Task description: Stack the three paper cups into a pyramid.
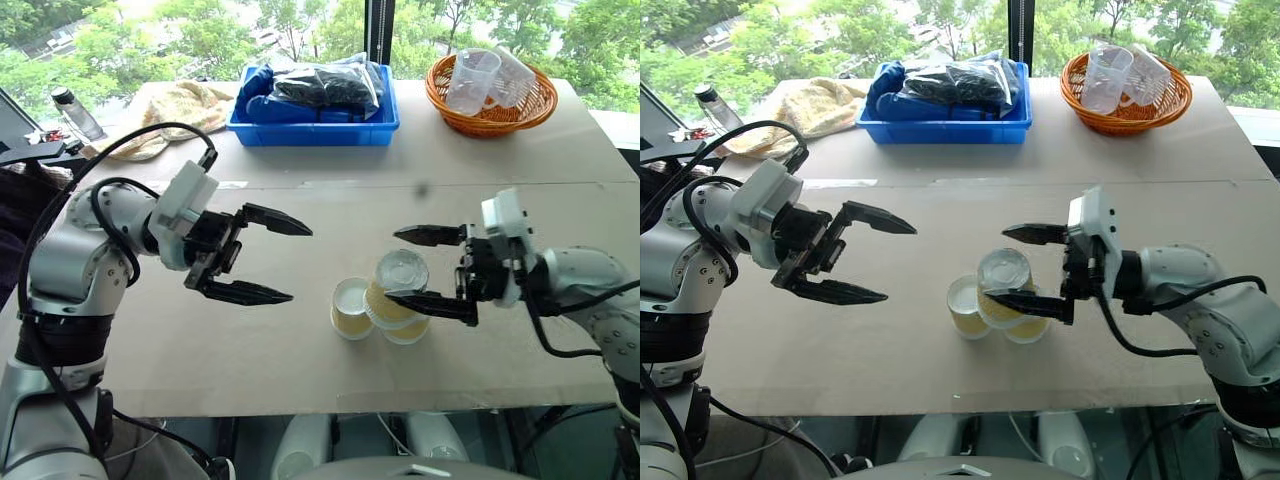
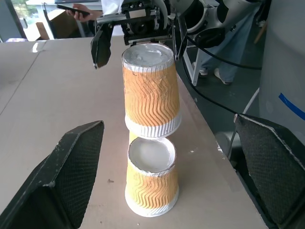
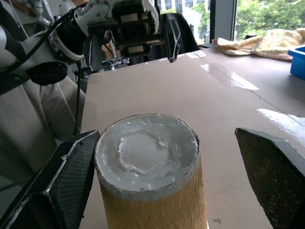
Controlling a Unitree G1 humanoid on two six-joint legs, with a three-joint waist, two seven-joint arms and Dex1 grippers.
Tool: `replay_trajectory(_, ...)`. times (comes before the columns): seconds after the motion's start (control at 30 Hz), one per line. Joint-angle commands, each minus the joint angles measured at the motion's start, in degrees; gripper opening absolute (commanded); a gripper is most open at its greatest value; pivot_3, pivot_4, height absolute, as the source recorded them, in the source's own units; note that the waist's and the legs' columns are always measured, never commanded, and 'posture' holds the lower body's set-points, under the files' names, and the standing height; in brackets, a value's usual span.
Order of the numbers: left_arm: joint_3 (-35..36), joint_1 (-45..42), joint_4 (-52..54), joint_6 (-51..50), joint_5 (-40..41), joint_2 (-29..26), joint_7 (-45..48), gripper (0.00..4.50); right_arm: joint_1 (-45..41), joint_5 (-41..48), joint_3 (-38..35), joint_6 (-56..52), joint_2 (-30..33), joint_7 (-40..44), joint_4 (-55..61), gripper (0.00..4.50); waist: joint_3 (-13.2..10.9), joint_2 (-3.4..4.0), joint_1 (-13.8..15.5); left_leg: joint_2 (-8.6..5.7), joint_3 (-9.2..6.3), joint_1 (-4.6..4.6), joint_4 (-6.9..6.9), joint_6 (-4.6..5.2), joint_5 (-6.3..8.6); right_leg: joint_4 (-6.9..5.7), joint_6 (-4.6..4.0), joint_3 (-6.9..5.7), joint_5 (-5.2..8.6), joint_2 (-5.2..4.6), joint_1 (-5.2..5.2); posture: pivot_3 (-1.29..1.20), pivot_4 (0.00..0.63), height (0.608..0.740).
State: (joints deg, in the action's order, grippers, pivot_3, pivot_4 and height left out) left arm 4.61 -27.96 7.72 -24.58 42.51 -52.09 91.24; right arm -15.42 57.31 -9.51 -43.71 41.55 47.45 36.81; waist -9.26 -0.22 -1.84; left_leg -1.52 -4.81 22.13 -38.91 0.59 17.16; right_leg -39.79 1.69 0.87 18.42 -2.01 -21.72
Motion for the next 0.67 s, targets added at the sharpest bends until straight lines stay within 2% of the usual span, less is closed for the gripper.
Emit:
replay_trajectory(0.03, 3.6, 3.3, 0.5, 0.5, 0.5, -0.1, -1.6, 4.50, 7.3, 4.4, -9.3, 0.1, 3.8, 2.0, 3.6, 4.47, 0.0, -0.02, 0.0, 0.00, 0.00, 0.00, 0.01, 0.00, 0.00, 0.00, 0.00, 0.00, 0.00, 0.00, 0.00, 0.00, 0.150, 0.740)
replay_trajectory(0.13, 5.0, 7.6, 0.1, 2.3, -1.4, 0.6, -4.0, 4.50, 16.3, 1.0, -14.1, 2.7, 5.0, 3.6, 2.7, 4.47, 0.0, -0.05, 0.0, 0.02, 0.01, -0.05, 0.03, 0.19, 0.11, -0.01, 0.00, 0.01, 0.00, 0.00, 0.06, 0.00, 0.150, 0.740)
replay_trajectory(0.27, 6.2, 13.6, -0.9, 4.8, -5.4, 3.6, -11.5, 4.50, 25.1, -7.9, -14.7, 11.5, -0.1, 4.9, -5.9, 4.47, 0.0, -0.09, 0.1, 0.02, 0.05, -0.20, 0.03, 0.24, 0.14, -0.03, 0.00, 0.06, 0.00, 0.01, 0.19, 0.00, 0.150, 0.740)
replay_trajectory(0.4, 4.8, 18.9, -4.8, 10.7, -14.6, 8.4, -22.3, 4.50, 23.8, -20.2, -11.3, 26.6, -6.0, 5.3, -20.3, 4.47, 0.0, -0.09, 0.0, 0.01, 0.16, -0.28, 0.02, 0.24, 0.14, -0.08, 0.00, 0.17, 0.00, 0.01, 0.21, 0.00, 0.150, 0.740)
replay_trajectory(0.5, 4.4, 22.2, -5.0, 12.6, -17.9, 12.1, -28.4, 4.50, 21.2, -27.3, -8.8, 37.9, -8.4, 7.8, -29.7, 4.47, 0.0, -0.05, -0.1, 0.01, 0.23, -0.33, 0.05, 0.24, 0.14, -0.12, 0.00, 0.24, 0.00, 0.02, 0.16, 0.00, 0.150, 0.740)
replay_trajectory(0.57, 4.0, 23.9, -4.3, 14.0, -19.5, 13.4, -30.4, 4.50, 20.2, -29.3, -7.4, 42.9, -8.9, 10.6, -33.2, 4.47, 0.0, -0.05, -0.1, 0.03, 0.22, -0.29, 0.07, 0.05, 0.03, -0.11, 0.00, 0.23, 0.00, 0.03, 0.12, 0.00, 0.150, 0.740)
replay_trajectory(0.67, 3.4, 25.7, -3.0, 14.8, -21.1, 14.7, -32.9, 4.50, 18.3, -29.7, -6.3, 43.5, -9.6, 10.3, -37.1, 4.47, 0.0, -0.05, -0.1, 0.04, 0.21, -0.30, 0.09, 0.02, 0.01, -0.10, 0.00, 0.22, 0.00, 0.02, 0.13, 0.00, 0.150, 0.740)
